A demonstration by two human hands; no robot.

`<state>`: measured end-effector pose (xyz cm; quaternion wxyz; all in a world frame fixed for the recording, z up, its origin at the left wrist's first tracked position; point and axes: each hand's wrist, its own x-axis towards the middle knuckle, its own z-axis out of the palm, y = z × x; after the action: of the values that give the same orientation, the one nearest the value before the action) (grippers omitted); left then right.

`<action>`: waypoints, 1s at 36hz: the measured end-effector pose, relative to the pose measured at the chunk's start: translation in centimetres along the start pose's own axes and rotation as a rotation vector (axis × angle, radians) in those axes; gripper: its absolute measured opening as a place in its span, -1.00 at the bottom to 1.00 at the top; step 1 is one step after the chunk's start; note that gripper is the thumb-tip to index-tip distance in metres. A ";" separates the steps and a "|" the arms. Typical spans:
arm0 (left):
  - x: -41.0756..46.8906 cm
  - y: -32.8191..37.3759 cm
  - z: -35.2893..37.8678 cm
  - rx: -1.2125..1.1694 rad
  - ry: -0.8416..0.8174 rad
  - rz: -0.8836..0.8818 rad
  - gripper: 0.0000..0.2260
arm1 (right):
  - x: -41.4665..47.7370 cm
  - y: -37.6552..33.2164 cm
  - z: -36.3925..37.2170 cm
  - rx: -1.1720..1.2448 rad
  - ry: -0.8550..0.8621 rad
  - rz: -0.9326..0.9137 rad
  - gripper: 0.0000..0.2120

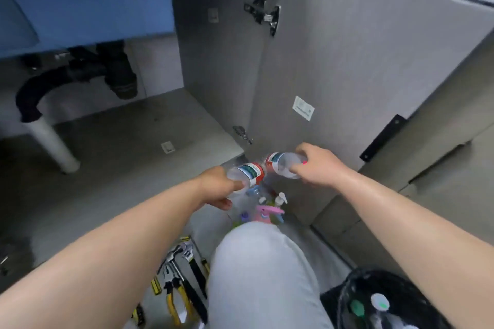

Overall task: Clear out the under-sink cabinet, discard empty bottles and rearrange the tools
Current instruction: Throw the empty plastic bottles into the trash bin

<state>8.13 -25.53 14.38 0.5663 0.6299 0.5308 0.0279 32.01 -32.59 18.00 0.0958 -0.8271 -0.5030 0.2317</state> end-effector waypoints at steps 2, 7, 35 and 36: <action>-1.3 1.7 2.0 0.049 -0.017 0.050 -0.58 | -3.3 2.5 -1.9 0.031 0.077 -0.015 -0.53; -4.4 5.5 7.2 0.290 -0.035 0.091 -0.57 | -11.2 8.1 -5.0 0.171 0.211 -0.027 -0.69; -6.6 5.2 18.5 0.431 0.121 0.298 -0.51 | -25.3 22.7 10.7 0.102 -0.164 0.130 -0.74; -6.7 5.2 18.4 0.426 0.137 0.318 -0.51 | -25.1 22.8 11.9 0.100 -0.168 0.127 -0.74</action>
<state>20.25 -41.74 15.43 0.3724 0.8069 0.4563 0.0463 34.61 -66.36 5.88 0.0795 -0.8292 -0.4434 0.3307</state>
